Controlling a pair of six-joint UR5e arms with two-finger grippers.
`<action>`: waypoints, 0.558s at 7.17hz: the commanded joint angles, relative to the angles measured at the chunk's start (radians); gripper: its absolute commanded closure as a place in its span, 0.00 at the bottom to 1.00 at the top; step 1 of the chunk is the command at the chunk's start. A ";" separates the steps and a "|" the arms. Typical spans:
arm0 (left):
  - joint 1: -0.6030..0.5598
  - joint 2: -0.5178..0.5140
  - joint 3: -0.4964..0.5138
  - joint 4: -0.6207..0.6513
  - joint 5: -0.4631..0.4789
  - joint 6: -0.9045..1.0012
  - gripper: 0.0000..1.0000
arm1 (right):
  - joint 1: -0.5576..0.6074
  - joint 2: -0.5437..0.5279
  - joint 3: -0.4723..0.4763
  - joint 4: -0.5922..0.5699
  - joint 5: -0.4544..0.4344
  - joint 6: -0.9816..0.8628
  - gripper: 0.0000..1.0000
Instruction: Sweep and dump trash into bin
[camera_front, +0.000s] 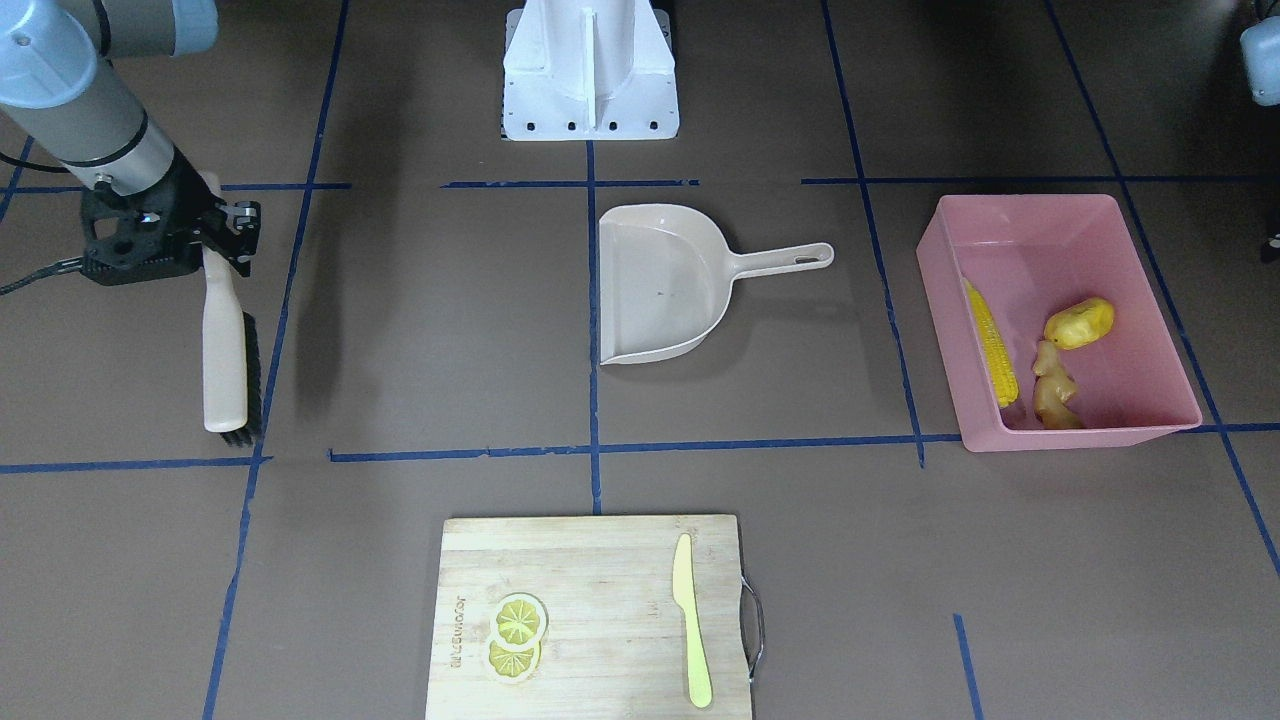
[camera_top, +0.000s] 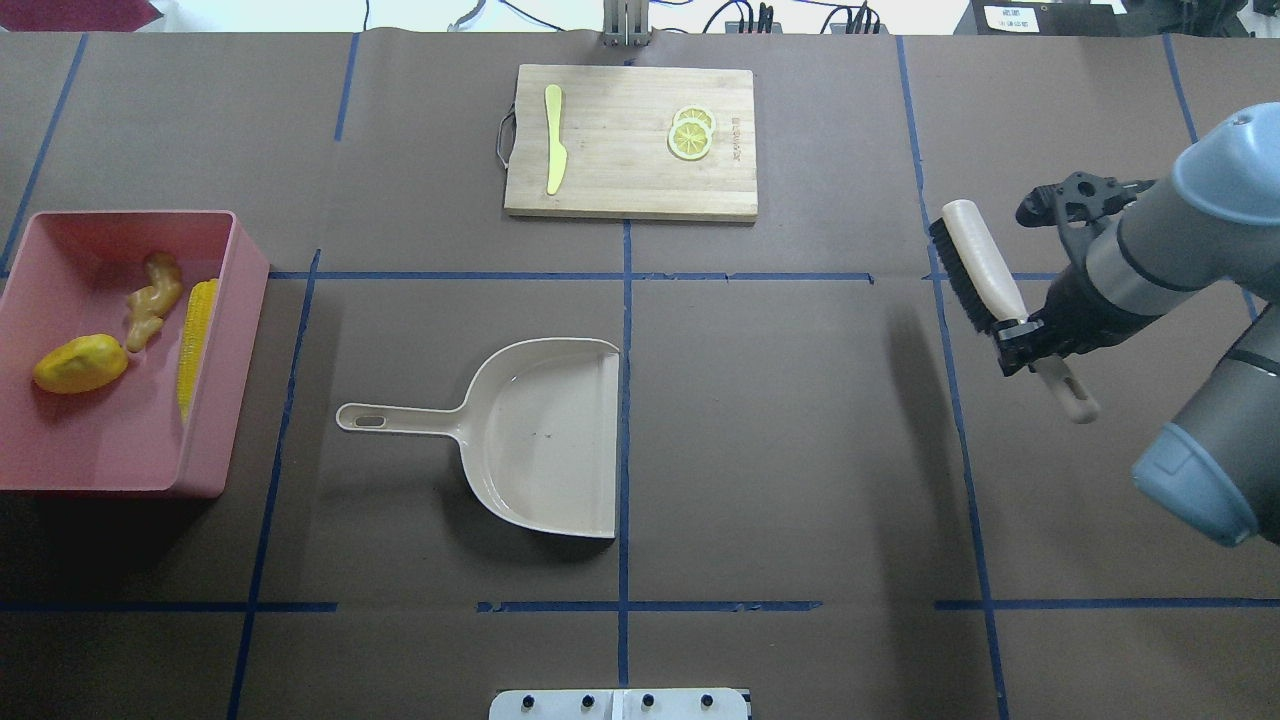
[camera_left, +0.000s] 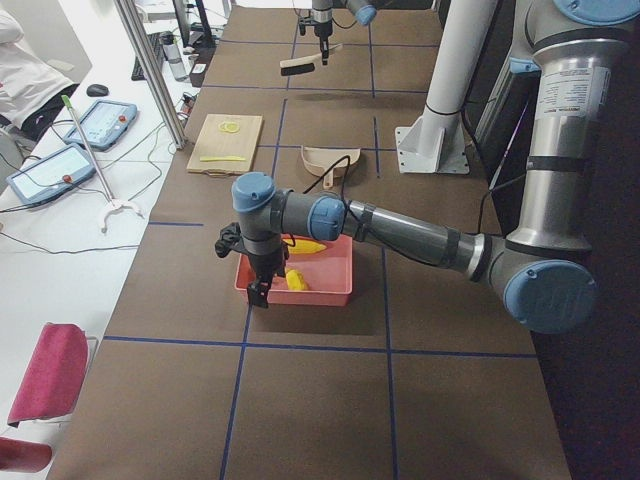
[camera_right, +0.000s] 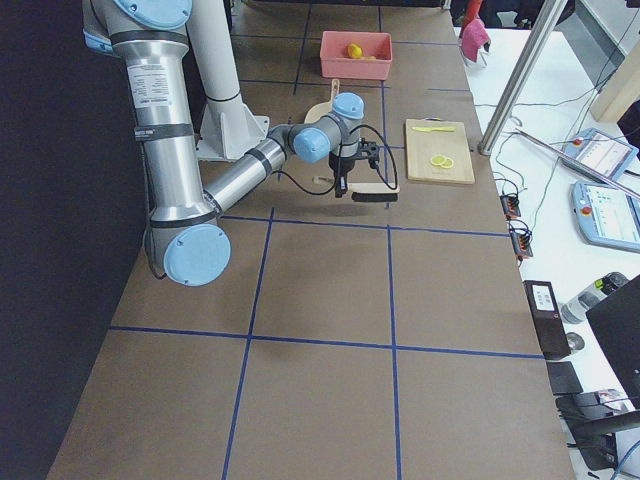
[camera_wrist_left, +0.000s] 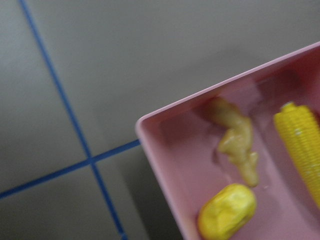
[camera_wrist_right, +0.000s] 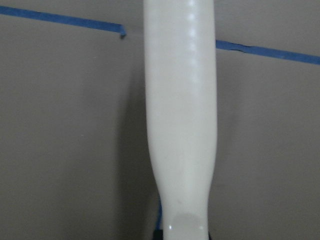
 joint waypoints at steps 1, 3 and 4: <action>-0.077 0.100 0.023 -0.009 -0.107 0.027 0.00 | 0.138 -0.113 -0.003 0.002 0.061 -0.223 1.00; -0.114 0.135 0.032 -0.011 -0.104 0.032 0.00 | 0.244 -0.218 -0.014 0.002 0.090 -0.395 1.00; -0.111 0.132 0.039 -0.011 -0.112 0.032 0.00 | 0.281 -0.276 -0.015 0.003 0.087 -0.461 1.00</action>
